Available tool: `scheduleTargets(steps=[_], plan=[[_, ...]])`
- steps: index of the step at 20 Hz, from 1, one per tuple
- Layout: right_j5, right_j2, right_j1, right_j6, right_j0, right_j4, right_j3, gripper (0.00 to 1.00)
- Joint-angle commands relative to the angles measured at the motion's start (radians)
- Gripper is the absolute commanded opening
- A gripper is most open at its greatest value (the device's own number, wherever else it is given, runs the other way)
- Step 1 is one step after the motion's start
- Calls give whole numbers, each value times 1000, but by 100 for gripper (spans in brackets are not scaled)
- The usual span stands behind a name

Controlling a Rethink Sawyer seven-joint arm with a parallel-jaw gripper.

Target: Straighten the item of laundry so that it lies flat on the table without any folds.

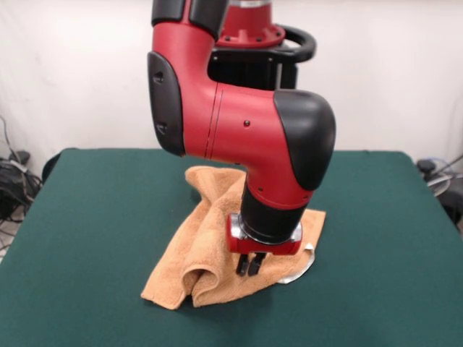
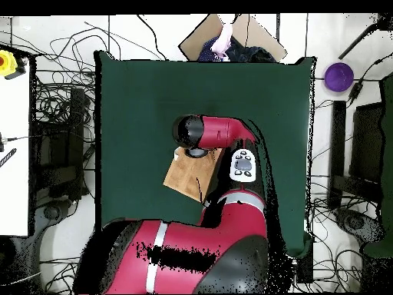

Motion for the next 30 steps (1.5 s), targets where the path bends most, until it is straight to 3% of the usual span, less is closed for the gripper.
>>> scheduleTargets(steps=[1, 30], plan=[[30, 5, 2, 204, 15, 33, -2, 0], [-4, 3, -18, 203, 9, 27, 34, 0]])
